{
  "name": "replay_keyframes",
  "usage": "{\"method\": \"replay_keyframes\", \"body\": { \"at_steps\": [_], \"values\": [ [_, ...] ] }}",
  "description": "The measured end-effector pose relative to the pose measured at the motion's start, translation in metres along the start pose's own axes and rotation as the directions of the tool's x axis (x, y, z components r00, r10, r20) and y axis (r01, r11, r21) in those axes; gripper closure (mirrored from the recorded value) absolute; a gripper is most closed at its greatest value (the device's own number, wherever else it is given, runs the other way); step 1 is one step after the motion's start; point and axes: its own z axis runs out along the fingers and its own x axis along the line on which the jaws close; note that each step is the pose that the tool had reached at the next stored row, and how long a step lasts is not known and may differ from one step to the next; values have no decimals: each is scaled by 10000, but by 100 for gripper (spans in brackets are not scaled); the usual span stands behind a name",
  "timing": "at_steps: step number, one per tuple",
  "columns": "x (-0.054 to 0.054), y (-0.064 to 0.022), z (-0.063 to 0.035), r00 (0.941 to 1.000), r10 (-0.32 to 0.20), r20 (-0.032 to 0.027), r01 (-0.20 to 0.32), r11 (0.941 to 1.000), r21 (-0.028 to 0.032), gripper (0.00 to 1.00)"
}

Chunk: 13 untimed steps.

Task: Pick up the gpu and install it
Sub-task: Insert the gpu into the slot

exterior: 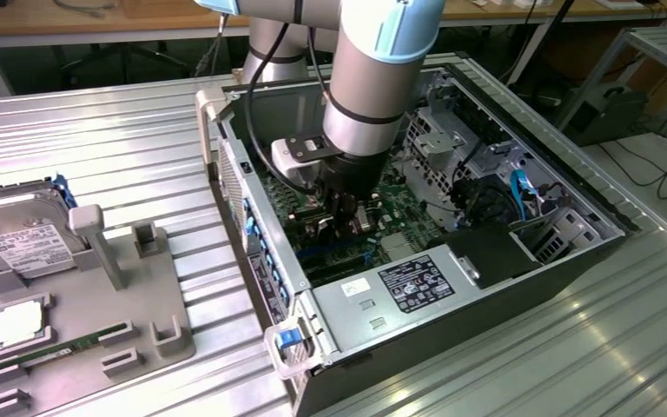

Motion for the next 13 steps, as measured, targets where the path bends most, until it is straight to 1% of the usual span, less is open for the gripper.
{"method": "replay_keyframes", "body": {
  "at_steps": [13],
  "values": [
    [-7,1,16,10000,-5,-4,5,10000,-8,72]
  ]
}}
